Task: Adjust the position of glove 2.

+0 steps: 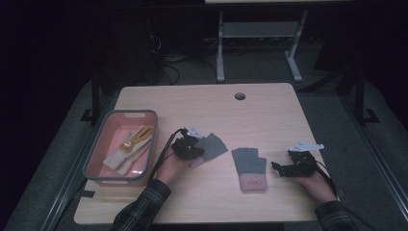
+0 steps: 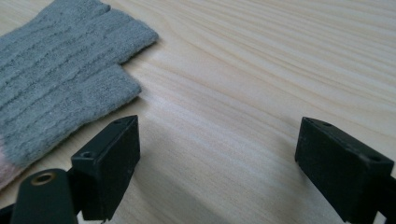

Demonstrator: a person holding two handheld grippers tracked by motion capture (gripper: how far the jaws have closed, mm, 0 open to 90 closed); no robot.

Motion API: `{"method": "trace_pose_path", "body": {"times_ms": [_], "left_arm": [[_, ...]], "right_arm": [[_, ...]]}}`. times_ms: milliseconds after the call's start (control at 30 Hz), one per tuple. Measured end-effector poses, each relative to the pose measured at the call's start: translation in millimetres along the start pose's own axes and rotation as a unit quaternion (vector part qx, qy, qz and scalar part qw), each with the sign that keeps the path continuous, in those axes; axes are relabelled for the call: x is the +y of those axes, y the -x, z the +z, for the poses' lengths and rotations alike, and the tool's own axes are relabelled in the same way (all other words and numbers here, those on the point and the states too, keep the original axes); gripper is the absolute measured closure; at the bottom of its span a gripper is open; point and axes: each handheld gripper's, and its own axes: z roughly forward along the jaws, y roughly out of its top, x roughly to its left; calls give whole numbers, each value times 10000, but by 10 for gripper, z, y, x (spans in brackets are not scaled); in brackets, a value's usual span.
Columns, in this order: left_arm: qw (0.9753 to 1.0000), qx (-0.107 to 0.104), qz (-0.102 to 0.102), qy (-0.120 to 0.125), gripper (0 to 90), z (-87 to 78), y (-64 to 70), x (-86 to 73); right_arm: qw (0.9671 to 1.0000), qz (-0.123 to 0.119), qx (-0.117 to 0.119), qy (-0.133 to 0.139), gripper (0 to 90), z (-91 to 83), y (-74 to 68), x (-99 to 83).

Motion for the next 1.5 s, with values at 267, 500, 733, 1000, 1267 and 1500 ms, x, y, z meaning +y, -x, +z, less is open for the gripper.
{"method": "trace_pose_path", "body": {"times_ms": [267, 500, 733, 1000, 1267, 1500], "left_arm": [[9997, -249, 17, -65, 896, -82, 253, -107], [9999, -5, -42, 160, 896, -227, 196, -69], [9980, 507, -315, 194, 896, -196, 41, -92], [9987, 385, -334, -43, 895, -182, 91, -166], [9997, 63, -169, -145, 896, -223, 307, -248], [9994, -269, -222, -58, 892, -301, 416, -350]], "right_arm": [[10000, 2, -1, -3, 139, -1, -1, 0], [10000, 1, 6, -6, 139, -3, -5, -2], [10000, -4, 7, -4, 140, -3, -5, -1], [10000, -7, 11, -1, 139, -3, -6, -2], [10000, -12, 14, -1, 139, -3, -8, -3], [10000, -25, 24, 4, 138, -3, -13, -4]]}}
